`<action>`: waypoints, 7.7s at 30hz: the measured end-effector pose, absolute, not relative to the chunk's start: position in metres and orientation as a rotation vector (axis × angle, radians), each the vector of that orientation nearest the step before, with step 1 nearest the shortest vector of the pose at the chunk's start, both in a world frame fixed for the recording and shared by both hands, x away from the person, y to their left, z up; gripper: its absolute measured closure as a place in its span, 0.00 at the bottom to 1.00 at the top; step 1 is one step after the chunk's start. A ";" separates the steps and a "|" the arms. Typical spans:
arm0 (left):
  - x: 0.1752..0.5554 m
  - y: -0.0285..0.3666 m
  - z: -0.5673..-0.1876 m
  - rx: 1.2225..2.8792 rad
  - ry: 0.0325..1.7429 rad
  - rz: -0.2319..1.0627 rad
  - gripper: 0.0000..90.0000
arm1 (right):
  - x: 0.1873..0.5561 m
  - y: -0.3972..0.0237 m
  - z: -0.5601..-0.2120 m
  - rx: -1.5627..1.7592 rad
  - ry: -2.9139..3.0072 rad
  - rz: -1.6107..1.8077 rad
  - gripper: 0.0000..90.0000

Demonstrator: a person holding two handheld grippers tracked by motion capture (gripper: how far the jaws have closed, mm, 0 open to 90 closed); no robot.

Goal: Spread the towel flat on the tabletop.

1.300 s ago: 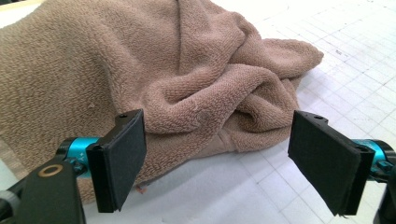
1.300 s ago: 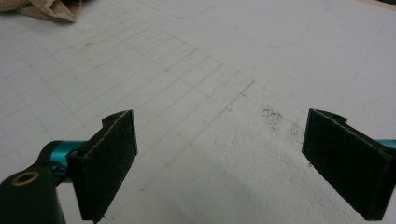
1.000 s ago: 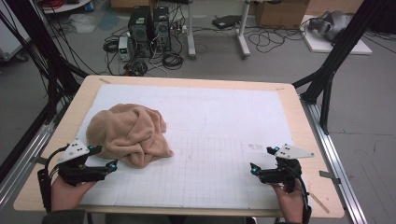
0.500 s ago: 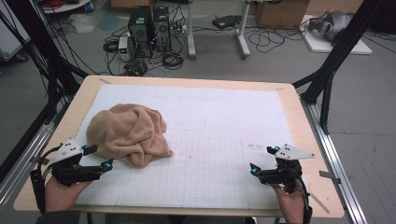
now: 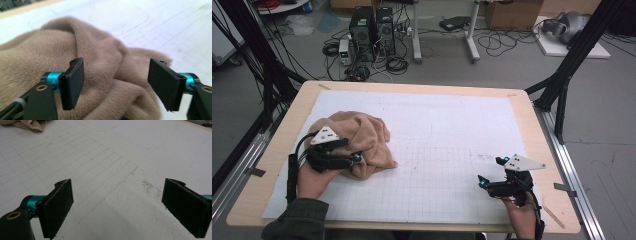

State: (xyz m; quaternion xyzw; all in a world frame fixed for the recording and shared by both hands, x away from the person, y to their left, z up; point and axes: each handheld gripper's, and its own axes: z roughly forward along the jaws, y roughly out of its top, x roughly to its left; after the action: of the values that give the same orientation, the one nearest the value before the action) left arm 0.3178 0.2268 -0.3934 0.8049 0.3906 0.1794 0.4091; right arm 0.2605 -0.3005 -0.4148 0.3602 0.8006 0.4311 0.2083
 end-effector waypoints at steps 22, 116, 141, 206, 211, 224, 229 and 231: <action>0.323 0.192 -0.385 2.064 0.940 0.404 0.90 | 0.264 -0.302 -0.426 1.028 2.228 1.189 0.10; 0.255 0.219 -0.392 2.061 0.856 0.380 0.54 | 0.345 -0.140 -0.374 0.428 2.722 1.346 0.47; 0.306 0.186 -0.401 2.069 0.856 0.265 1.00 | 0.351 -0.181 -0.372 0.507 2.763 1.222 0.92; 0.266 0.185 -0.371 2.101 0.713 0.307 0.58 | 0.280 -0.202 -0.367 0.512 2.621 1.324 0.53; 0.304 0.167 -0.398 2.169 0.796 0.292 0.59 | 0.319 -0.198 -0.387 0.636 2.636 1.229 0.53; 0.331 0.165 -0.430 2.294 0.913 0.304 0.80 | 0.363 -0.171 -0.437 0.752 2.754 1.112 0.64; 0.332 0.164 -0.430 2.294 0.906 0.298 0.94 | 0.362 -0.168 -0.437 0.700 2.750 1.144 0.86; 0.332 0.164 -0.430 2.294 0.905 0.294 0.96 | 0.362 -0.169 -0.436 0.700 2.756 1.165 0.91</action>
State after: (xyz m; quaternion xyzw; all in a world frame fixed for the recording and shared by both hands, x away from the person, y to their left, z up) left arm 0.3323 0.1644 -0.4296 0.8742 0.3448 0.1121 0.3231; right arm 0.3618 -0.1690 -0.4360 0.2277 0.8964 0.3788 0.0343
